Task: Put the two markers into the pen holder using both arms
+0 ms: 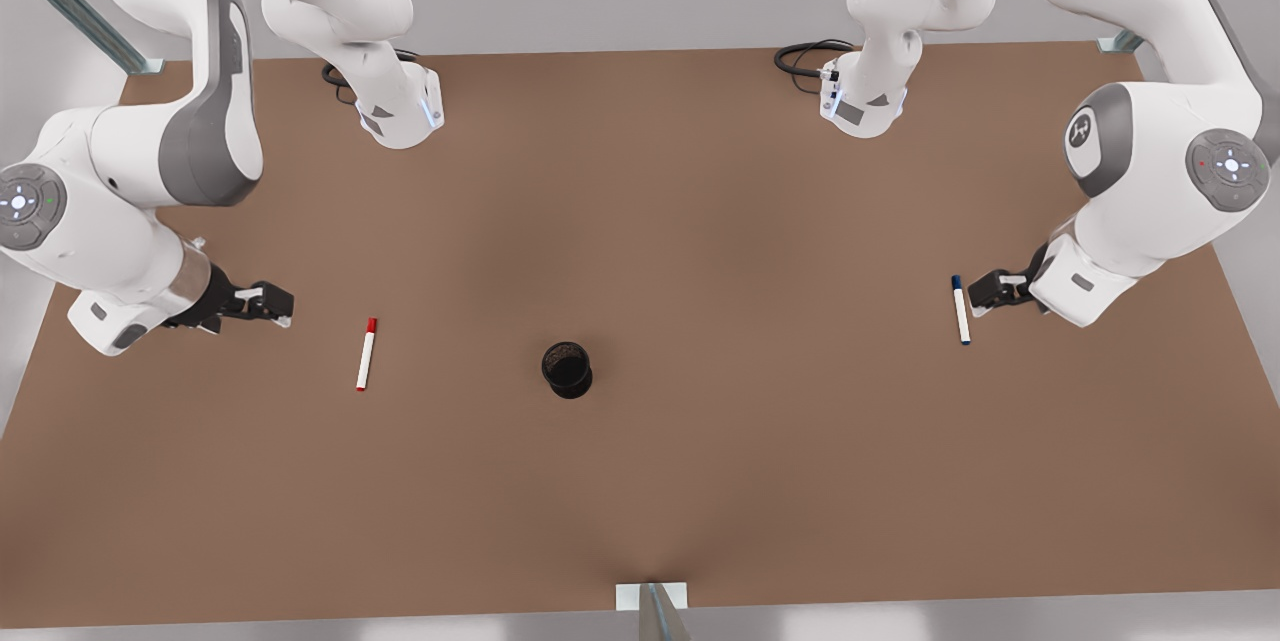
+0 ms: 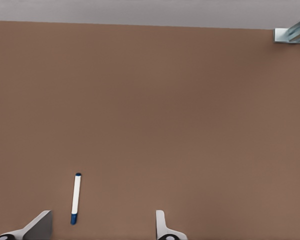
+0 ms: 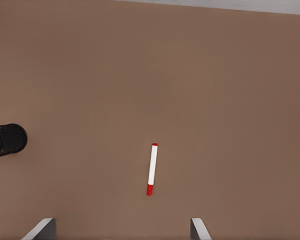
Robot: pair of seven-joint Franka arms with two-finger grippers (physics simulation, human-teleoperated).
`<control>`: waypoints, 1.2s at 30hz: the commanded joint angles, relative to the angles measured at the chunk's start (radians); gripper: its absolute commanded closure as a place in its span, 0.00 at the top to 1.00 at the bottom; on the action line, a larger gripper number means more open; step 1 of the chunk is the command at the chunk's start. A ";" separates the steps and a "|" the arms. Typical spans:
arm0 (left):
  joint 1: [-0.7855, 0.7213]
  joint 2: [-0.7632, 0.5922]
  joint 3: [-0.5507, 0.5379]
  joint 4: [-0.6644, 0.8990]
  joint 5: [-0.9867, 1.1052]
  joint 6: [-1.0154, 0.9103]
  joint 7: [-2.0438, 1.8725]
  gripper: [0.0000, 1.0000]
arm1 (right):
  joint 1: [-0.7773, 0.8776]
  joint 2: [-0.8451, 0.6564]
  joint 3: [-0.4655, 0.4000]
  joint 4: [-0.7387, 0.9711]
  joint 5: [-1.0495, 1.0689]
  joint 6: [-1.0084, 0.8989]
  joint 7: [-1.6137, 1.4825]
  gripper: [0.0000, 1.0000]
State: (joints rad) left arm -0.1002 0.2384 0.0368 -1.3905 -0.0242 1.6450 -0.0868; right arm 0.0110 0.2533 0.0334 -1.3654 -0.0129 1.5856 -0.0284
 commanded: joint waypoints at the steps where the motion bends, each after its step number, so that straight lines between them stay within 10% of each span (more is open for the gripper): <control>1: -0.001 -0.001 0.000 0.001 0.003 0.009 0.013 1.00 | -0.005 0.004 -0.001 0.000 0.001 0.004 -0.015 1.00; 19: 0.129 0.018 0.006 -0.545 -0.013 0.538 0.237 1.00 | 0.021 0.351 0.011 -0.018 0.034 0.381 0.004 1.00; 31: 0.204 0.091 0.009 -0.754 0.003 0.779 0.371 1.00 | -0.033 0.218 0.026 -0.475 0.036 0.629 0.061 1.00; 36: 0.223 0.140 0.009 -0.749 0.003 0.799 0.371 0.70 | -0.037 0.307 0.026 -0.477 0.036 0.754 0.084 0.97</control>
State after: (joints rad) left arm 0.1213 0.3732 0.0461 -2.1407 -0.0237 2.3931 0.1785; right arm -0.0240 0.5488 0.0598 -1.8425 0.0215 2.2043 0.0116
